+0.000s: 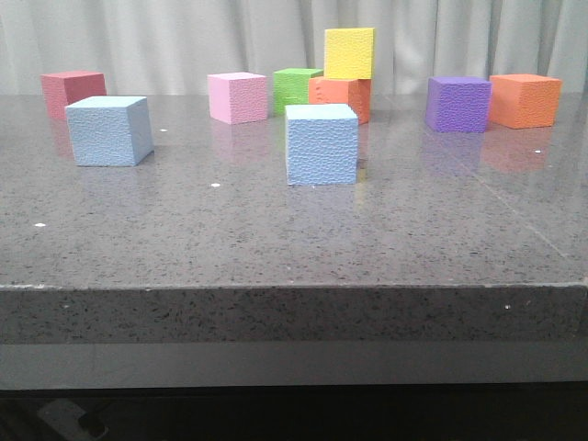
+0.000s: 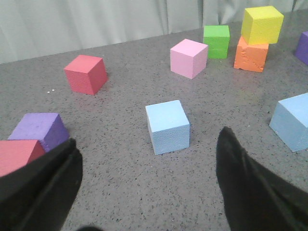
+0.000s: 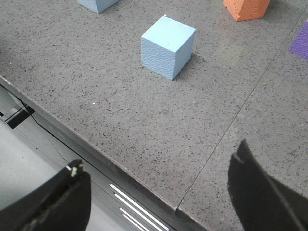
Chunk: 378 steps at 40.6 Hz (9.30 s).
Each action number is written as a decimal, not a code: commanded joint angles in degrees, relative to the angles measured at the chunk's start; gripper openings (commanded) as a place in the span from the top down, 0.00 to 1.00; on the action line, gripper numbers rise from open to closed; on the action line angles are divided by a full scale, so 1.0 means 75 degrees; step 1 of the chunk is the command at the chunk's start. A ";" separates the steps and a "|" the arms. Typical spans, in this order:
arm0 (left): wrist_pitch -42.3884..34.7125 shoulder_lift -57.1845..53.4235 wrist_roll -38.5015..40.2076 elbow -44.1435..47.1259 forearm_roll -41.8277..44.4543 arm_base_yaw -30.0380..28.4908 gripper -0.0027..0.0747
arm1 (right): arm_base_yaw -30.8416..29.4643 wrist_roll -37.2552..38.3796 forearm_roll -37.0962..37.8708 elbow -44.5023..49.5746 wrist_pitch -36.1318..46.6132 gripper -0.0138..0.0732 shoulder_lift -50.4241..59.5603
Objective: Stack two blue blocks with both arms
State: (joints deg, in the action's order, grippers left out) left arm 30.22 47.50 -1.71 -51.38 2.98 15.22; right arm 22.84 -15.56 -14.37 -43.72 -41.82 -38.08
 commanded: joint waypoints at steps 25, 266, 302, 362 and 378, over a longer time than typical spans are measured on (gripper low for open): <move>0.2046 0.6349 0.0000 -0.5549 0.0092 0.0220 0.19 | -0.0053 -0.0063 -0.0098 -0.0201 0.0436 0.16 0.0000; 0.3202 -0.0083 -0.0858 -0.0216 -0.1506 0.2558 0.98 | -0.0053 -0.0063 -0.0098 -0.0201 0.0100 0.98 0.0000; -0.2474 -0.5662 -0.0858 0.4777 -0.1214 -0.1272 0.99 | -0.0053 -0.0063 -0.0098 -0.0201 0.0091 0.99 0.0000; -0.4703 -0.6522 0.0712 0.6909 -0.0636 -0.1491 0.99 | -0.0053 -0.0063 -0.0098 -0.0201 0.0095 0.99 0.0000; -0.4734 -0.6505 0.0712 0.6909 -0.0636 -0.1491 0.99 | -0.0053 -0.0063 -0.0098 -0.0201 0.0095 0.99 0.0000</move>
State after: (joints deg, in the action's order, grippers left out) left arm 0.00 -0.27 3.01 0.36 -1.89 3.54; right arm 22.84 -15.55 -14.37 -43.72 -44.36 -38.08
